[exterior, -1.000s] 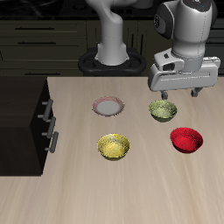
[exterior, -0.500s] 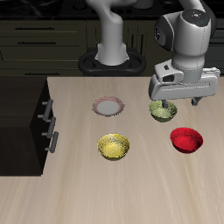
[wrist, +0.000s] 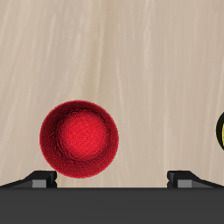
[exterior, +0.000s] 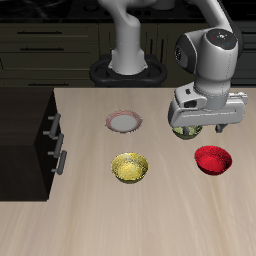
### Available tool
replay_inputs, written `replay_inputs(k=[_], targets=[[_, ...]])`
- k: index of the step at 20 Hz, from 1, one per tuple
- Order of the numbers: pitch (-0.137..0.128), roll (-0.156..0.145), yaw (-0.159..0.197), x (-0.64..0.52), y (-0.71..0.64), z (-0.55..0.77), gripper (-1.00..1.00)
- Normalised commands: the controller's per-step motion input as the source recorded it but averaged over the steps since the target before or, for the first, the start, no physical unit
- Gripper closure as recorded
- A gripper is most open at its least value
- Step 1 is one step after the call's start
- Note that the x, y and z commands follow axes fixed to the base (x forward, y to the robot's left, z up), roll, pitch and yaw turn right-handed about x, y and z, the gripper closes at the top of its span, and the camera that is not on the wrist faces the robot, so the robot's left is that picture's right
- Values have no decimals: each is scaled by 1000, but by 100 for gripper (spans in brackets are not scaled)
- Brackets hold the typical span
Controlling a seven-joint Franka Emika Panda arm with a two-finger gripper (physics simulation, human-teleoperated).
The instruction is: Place the red bowl on the plate
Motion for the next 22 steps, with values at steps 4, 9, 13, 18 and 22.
replay_inputs(k=[4,9,13,18,22], targets=[[20,9,-19,-7,31,-450,-100],[17,-9,-48,-59,2,-406,-100],[27,5,-35,-49,9,-247,-100],[15,-17,-8,-39,-8,-245,-100],[48,16,-3,-36,82,-300,-100]])
